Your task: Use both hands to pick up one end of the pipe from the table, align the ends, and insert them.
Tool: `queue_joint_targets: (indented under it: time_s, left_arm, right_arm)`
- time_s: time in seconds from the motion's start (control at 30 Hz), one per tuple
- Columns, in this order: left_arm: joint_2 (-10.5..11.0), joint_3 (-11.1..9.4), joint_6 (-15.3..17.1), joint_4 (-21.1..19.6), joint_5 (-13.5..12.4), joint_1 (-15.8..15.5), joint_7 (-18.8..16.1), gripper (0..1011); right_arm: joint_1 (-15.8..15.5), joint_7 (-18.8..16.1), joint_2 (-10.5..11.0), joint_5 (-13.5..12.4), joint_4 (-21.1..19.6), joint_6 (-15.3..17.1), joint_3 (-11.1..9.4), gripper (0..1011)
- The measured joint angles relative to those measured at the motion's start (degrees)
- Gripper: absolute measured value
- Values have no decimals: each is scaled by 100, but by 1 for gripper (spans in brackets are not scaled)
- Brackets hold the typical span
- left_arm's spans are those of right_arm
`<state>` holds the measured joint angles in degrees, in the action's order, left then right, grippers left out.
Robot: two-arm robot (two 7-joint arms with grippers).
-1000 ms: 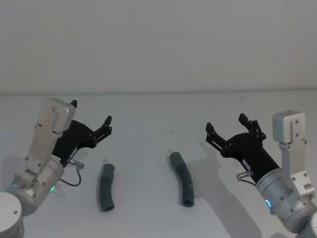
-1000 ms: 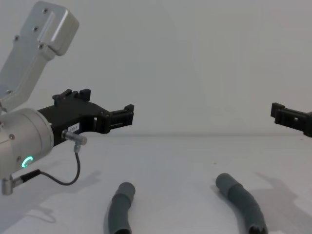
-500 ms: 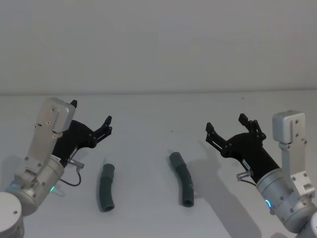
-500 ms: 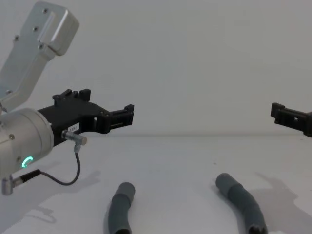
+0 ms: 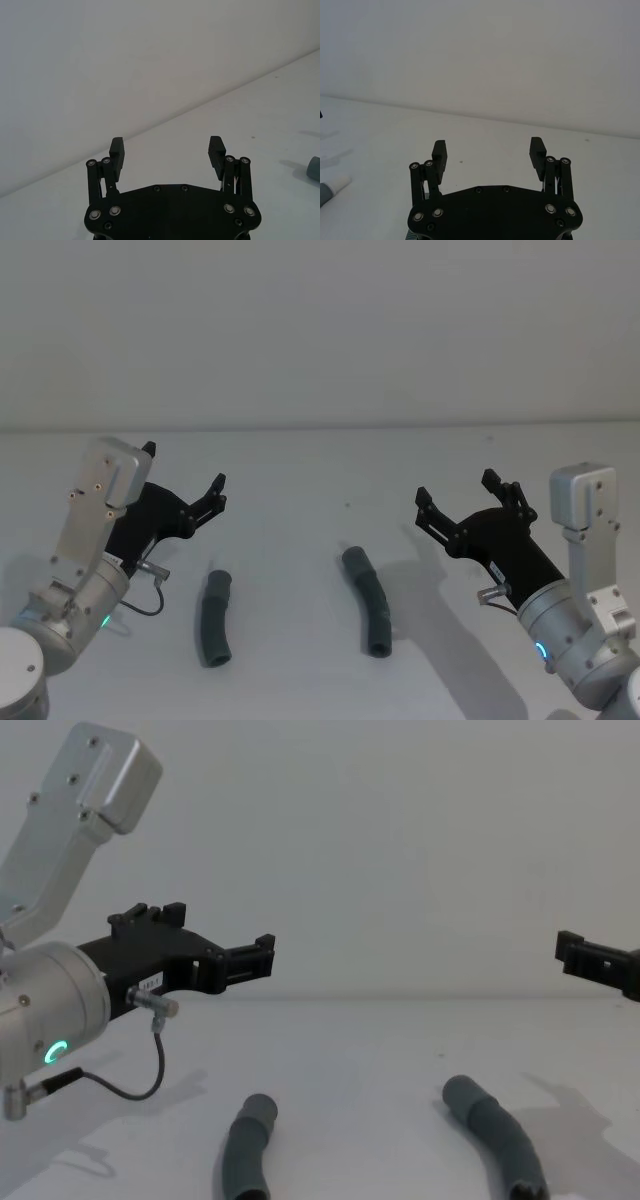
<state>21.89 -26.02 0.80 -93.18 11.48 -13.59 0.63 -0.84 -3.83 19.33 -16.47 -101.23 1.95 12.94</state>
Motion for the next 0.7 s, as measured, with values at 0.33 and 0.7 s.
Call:
queue_joint_targets:
  time_s: [0.33,0.7]
  left_arm:
    - [-57,18,169,-57,-9,10,-63,1002]
    - [-121,79,994,-446,48,141,-209,1002]
  right_arm:
    - [89,-138,79,-68,19,203,-53,1004]
    - [295,-553,345,-376,-25,1078,-153,1004]
